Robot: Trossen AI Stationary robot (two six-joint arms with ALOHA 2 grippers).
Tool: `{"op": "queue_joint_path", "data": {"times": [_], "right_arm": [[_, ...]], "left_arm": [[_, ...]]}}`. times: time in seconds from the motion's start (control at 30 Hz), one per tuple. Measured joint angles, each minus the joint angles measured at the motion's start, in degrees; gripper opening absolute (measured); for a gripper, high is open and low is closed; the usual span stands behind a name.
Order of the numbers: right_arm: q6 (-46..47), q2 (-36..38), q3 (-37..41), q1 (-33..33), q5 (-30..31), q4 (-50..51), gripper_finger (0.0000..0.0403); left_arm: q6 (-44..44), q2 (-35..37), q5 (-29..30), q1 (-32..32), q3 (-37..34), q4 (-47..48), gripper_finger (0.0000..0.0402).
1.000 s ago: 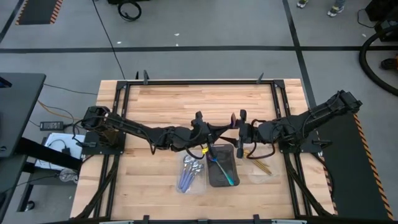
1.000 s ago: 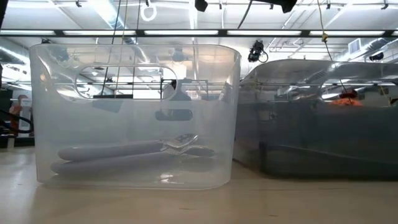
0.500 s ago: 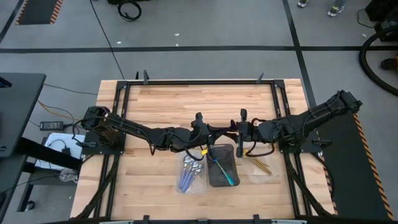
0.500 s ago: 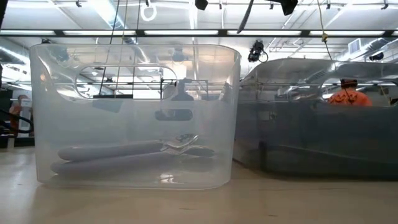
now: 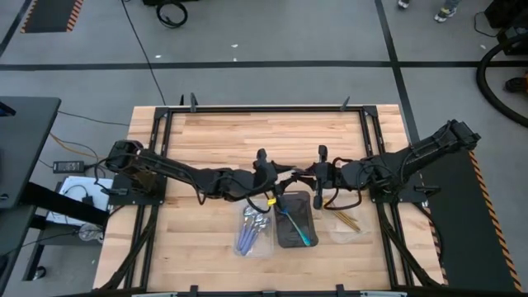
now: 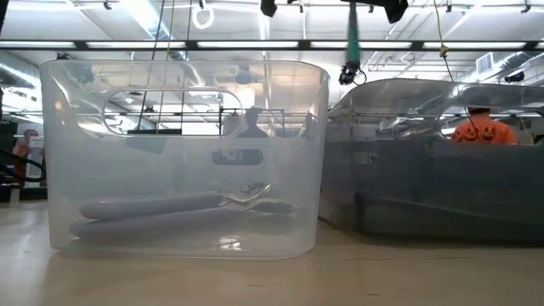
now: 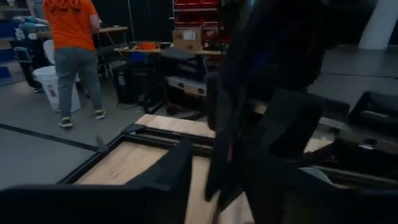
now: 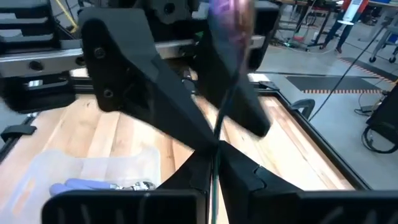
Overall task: Sort silverware by color (type)
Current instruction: Put the blue spoon into the black bin
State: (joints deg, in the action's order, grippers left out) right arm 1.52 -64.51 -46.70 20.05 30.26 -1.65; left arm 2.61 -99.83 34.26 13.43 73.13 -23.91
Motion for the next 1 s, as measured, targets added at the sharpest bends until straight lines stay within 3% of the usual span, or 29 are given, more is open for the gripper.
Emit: {"op": "queue_joint_path", "data": {"times": [0.13,0.27,0.43,0.73,1.0], "right_arm": [[1.33,0.02,0.0,0.0,-0.02,1.96,0.0024],[2.55,0.02,0.0,0.0,-0.02,4.65,0.001],[5.31,0.02,0.0,0.0,-0.77,5.78,0.0011],[15.08,0.02,0.0,0.0,-9.24,6.44,0.0013],[20.71,-3.95,-0.02,0.0,-14.53,6.58,0.0014]], "left_arm": [[-0.26,1.76,0.25,0.36,0.04,5.04,0.0178],[1.07,3.64,0.4,1.08,0.06,10.27,0.0202],[4.63,3.63,0.37,1.89,0.04,16.99,0.02],[10.32,3.63,0.36,3.92,0.0,33.27,0.0186],[12.5,3.63,3.15,4.22,-0.01,40.62,0.0182]]}}
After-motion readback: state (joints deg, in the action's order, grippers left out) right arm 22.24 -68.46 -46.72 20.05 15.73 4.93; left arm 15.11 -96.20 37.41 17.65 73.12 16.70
